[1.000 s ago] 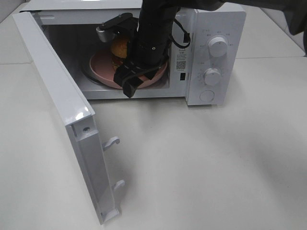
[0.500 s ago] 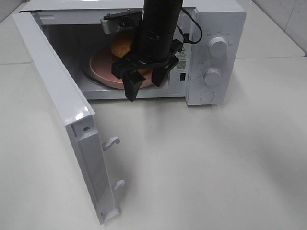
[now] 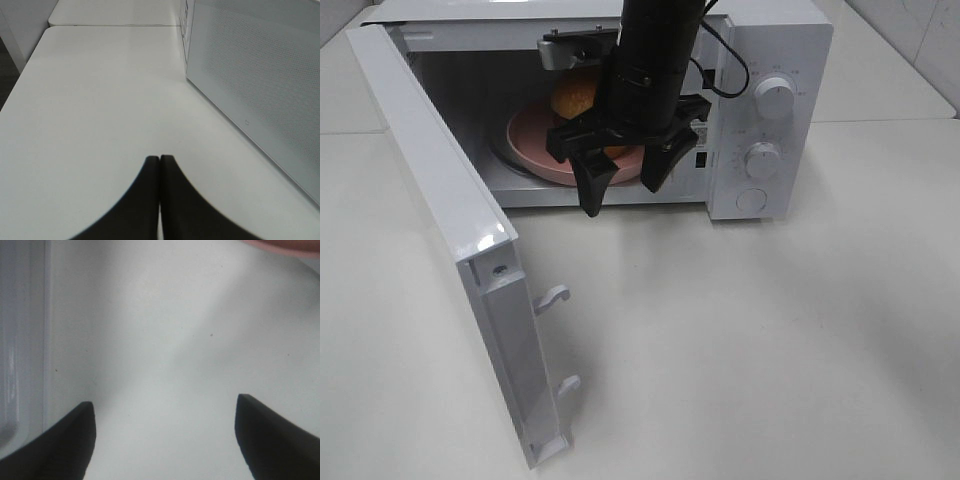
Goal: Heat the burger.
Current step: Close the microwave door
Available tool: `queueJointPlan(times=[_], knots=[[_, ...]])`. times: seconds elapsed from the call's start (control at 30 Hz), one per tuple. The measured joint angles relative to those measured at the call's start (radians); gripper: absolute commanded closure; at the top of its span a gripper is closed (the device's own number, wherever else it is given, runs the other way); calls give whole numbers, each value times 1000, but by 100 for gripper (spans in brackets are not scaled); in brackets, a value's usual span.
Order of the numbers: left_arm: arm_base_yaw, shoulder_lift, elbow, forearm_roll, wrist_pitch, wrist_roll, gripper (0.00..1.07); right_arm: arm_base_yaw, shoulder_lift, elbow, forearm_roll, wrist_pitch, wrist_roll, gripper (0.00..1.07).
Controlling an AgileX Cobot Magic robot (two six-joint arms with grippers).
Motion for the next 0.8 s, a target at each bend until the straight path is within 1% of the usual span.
queueJointPlan(times=[0.03, 0.07, 0.1, 0.13, 0.17, 0.2, 0.23, 0.27, 0.3, 0.33, 0.37, 0.43, 0.47, 0.5, 0.53, 0.57, 0.6, 0.67, 0.7, 0.73, 0.77, 0.8], knots=[[0, 0, 0, 0, 0, 0, 106, 0, -23, 53, -24, 1, 5, 35], [0, 0, 0, 0, 0, 0, 106, 0, -34, 75, -36, 2, 8, 35], [0, 0, 0, 0, 0, 0, 106, 0, -34, 75, -36, 2, 8, 35], [0, 0, 0, 0, 0, 0, 106, 0, -65, 132, -71, 2, 20, 35], [0, 0, 0, 0, 0, 0, 106, 0, -65, 132, -71, 2, 20, 35], [0, 0, 0, 0, 0, 0, 106, -7, -102, 190, -94, 3, 39, 35], [0, 0, 0, 0, 0, 0, 106, -12, -120, 212, -104, 3, 47, 35], [0, 0, 0, 0, 0, 0, 106, -12, -120, 212, -104, 3, 47, 35], [0, 0, 0, 0, 0, 0, 106, -25, -168, 261, -104, 4, 56, 35], [0, 0, 0, 0, 0, 0, 106, -25, -168, 261, -104, 4, 56, 35], [0, 0, 0, 0, 0, 0, 106, -41, -214, 311, -104, 5, 66, 35], [0, 0, 0, 0, 0, 0, 106, -50, -238, 330, -104, 5, 66, 35], [0, 0, 0, 0, 0, 0, 106, -78, -279, 374, -104, 5, 66, 35], [0, 0, 0, 0, 0, 0, 106, -96, -302, 396, -104, 5, 66, 35], [0, 0, 0, 0, 0, 0, 106, -96, -302, 396, -104, 5, 66, 35], [0, 0, 0, 0, 0, 0, 106, -134, -341, 437, -104, 5, 83, 35], [0, 0, 0, 0, 0, 0, 106, -134, -341, 437, -104, 5, 83, 35], [0, 0, 0, 0, 0, 0, 106, -217, -442, 536, -111, 5, 102, 35], [0, 0, 0, 0, 0, 0, 106, -217, -442, 536, -111, 5, 102, 35], [0, 0, 0, 0, 0, 0, 106, -237, -466, 564, -112, 5, 106, 35], [0, 0, 0, 0, 0, 0, 106, -269, -522, 613, -112, 5, 105, 35], [0, 0, 0, 0, 0, 0, 106, -269, -522, 613, -112, 5, 105, 35]])
